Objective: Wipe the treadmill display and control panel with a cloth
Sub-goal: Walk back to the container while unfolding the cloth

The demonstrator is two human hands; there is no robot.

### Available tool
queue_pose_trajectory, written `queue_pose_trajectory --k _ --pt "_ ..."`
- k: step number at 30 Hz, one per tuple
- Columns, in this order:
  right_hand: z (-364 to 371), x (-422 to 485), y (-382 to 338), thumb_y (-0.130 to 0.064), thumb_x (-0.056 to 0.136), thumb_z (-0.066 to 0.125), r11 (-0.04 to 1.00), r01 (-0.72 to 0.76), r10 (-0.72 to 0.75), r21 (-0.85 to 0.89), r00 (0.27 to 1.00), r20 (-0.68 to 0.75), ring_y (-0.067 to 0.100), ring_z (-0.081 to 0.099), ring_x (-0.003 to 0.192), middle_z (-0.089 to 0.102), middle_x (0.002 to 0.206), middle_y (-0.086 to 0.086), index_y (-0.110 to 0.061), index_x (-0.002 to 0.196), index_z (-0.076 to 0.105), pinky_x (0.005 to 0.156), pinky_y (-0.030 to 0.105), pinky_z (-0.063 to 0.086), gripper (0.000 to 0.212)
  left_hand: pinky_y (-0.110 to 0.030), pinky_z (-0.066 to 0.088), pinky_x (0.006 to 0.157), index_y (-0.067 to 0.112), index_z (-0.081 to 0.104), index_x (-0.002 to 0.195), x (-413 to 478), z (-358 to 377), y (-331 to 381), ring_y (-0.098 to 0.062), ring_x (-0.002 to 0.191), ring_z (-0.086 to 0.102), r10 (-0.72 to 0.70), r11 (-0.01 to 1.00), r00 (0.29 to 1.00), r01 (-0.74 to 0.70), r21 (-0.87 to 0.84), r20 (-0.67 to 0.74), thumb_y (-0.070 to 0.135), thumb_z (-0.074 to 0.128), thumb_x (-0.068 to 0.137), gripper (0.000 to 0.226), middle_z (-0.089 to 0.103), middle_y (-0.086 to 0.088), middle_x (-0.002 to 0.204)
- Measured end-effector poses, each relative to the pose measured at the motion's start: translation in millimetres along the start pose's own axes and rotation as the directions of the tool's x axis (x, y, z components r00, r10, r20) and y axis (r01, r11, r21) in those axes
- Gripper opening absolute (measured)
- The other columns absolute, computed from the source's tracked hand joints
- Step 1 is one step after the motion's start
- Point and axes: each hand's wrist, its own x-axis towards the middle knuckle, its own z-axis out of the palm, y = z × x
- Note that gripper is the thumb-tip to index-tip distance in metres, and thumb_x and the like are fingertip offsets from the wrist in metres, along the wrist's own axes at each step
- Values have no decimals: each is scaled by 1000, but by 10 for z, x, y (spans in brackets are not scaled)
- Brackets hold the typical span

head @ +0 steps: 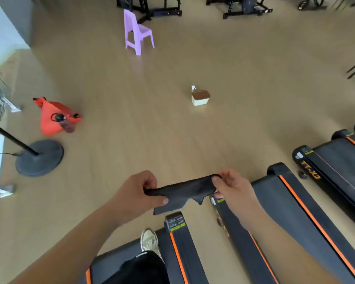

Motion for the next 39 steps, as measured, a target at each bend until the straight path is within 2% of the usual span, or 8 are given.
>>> queue_pose_trajectory --k 3,12,15,20,24,28,33,39 --pt "76 616 -394 -17 95 67 1000 15 -16 -5 1000 -11 25 71 77 72 82 9 -27 91 67 90 58 56 11 -15 48 58 20 69 89 531 -404 211 -4 65 64 30 1000 999 -30 -7 41 9 84 77 23 75 4 79" --pt "44 2378 -1191 -13 93 69 993 117 -115 25 992 -60 24 70 88 73 84 -1 -31 87 70 89 57 57 20 -21 46 65 31 70 81 2215 -992 715 -11 76 64 67 996 988 -59 60 -138 12 66 89 20 71 11 81" --pt "-21 3102 -1152 -12 93 68 992 119 -116 51 992 -57 33 70 96 75 90 4 -30 87 70 90 56 57 19 -19 44 58 32 71 81 2967 -933 775 -6 61 59 59 998 981 -52 44 -183 15 66 90 20 72 11 75" --pt "-177 4623 -766 -16 96 64 991 116 -114 68 993 -28 31 74 83 75 89 12 -26 90 68 90 52 57 12 -20 48 69 30 70 87 4560 -511 798 -3 74 63 142 986 960 -158 -50 -243 16 63 95 18 72 14 82" --pt "-337 5823 -302 -11 101 59 988 135 -133 79 991 -35 18 65 60 69 78 13 -12 97 62 60 31 58 5 -33 58 77 32 69 91 5858 -7 735 -11 82 67 174 961 943 -226 -162 -284 16 60 99 20 72 13 87" --pt "-700 7017 -210 -11 100 61 988 119 -113 99 992 -59 35 70 79 73 86 17 -15 95 63 75 44 63 7 -44 63 79 32 71 90 7198 281 953 -20 84 71 149 965 965 -190 -182 -217 15 62 98 21 74 6 88" --pt "-1099 8713 -624 -16 92 67 996 78 -73 42 992 -100 30 72 90 77 86 1 -30 86 69 91 53 58 15 -19 50 73 28 71 87 8876 262 1631 -8 80 65 174 979 974 -186 -77 -143 14 64 95 18 73 9 84" --pt "-1126 11025 -755 -16 97 66 992 13 2 128 993 -117 30 74 99 79 94 8 -20 93 74 92 46 60 10 -14 45 70 32 72 89 11180 221 1929 -3 86 65 186 981 982 -185 52 -21 13 62 93 22 73 14 89"
